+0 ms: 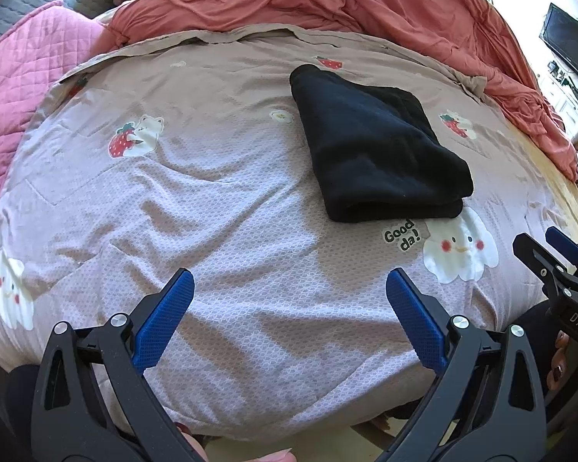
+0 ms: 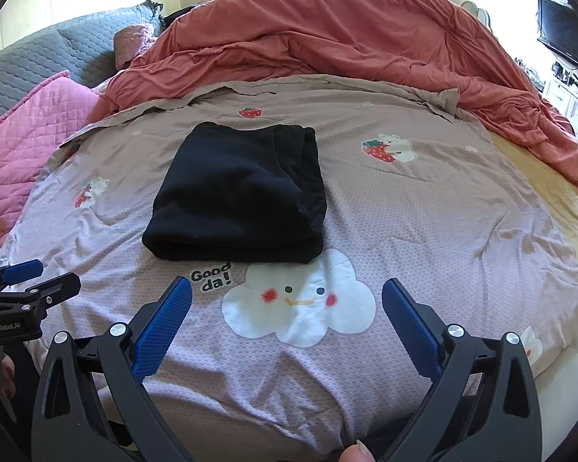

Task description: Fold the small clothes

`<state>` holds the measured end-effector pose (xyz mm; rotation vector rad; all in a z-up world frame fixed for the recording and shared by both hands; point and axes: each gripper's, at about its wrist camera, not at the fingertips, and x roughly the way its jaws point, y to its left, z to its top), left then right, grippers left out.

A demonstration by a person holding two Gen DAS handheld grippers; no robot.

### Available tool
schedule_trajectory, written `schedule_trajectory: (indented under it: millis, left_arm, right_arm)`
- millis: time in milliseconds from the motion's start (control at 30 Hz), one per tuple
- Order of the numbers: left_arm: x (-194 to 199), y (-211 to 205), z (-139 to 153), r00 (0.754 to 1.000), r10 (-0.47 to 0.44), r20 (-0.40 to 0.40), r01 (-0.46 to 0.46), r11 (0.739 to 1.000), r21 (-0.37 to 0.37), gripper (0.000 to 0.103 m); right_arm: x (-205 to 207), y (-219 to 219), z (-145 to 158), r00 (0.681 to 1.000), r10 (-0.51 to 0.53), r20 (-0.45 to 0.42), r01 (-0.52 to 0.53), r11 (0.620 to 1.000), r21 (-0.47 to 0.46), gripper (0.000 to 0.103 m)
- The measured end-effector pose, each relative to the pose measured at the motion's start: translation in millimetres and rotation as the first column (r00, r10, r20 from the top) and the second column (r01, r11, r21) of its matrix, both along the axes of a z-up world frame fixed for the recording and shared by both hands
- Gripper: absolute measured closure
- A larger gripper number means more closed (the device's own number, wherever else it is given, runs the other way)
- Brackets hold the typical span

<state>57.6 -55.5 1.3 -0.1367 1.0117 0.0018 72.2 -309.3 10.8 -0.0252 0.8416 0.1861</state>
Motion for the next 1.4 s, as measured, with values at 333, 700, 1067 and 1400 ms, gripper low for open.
schedule_trajectory:
  millis: [333, 700, 1067, 1400]
  left_arm:
    - [-0.8, -0.9, 0.0, 1.000, -0.002, -0.003, 0.002, 1.000, 0.017, 0.009]
    - [-0.7, 0.0, 0.4, 1.000, 0.001, -0.006, 0.000, 1.000, 0.023, 0.009]
    - [-0.9, 0.8, 1.2, 1.000, -0.001, -0.007, 0.001, 1.000, 0.022, 0.009]
    - [-1.3, 1.1, 1.2, 1.000, 0.002, -0.008, -0.002, 1.000, 0.026, 0.009]
  right_arm:
    - [1.3, -2.1, 0.0, 1.000, -0.002, -0.001, 0.002, 1.000, -0.001, 0.005]
    - [1.3, -3.5, -0.2, 1.000, -0.003, -0.001, 0.003, 1.000, -0.002, 0.005]
    - [1.5, -3.4, -0.4, 1.000, -0.002, -0.001, 0.002, 1.000, -0.002, 0.005]
    - [1.8, -4.8, -0.4, 1.000, -0.004, -0.001, 0.004, 1.000, -0.003, 0.005]
